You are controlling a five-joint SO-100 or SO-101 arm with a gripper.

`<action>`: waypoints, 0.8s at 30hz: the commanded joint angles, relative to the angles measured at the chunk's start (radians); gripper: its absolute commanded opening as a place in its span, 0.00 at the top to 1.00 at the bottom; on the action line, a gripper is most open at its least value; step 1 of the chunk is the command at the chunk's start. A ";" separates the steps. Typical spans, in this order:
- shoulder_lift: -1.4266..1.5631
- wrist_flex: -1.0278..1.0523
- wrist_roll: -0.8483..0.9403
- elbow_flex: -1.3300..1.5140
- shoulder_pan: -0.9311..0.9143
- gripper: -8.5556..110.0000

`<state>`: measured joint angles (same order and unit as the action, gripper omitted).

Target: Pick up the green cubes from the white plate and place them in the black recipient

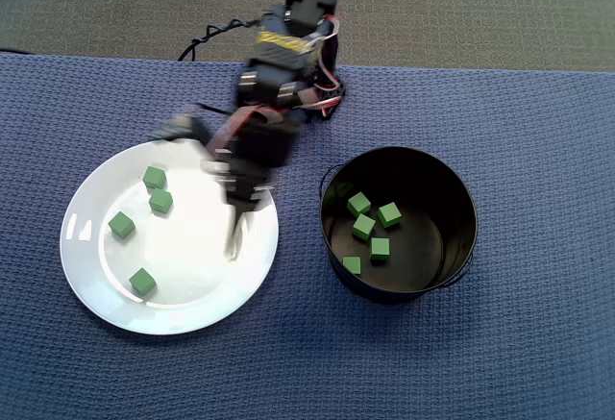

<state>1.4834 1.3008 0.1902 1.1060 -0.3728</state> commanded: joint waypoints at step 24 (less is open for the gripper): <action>-0.422 -0.439 1.457 -0.023 -0.344 0.75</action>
<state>1.0677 0.8682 1.5984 1.1888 -0.6918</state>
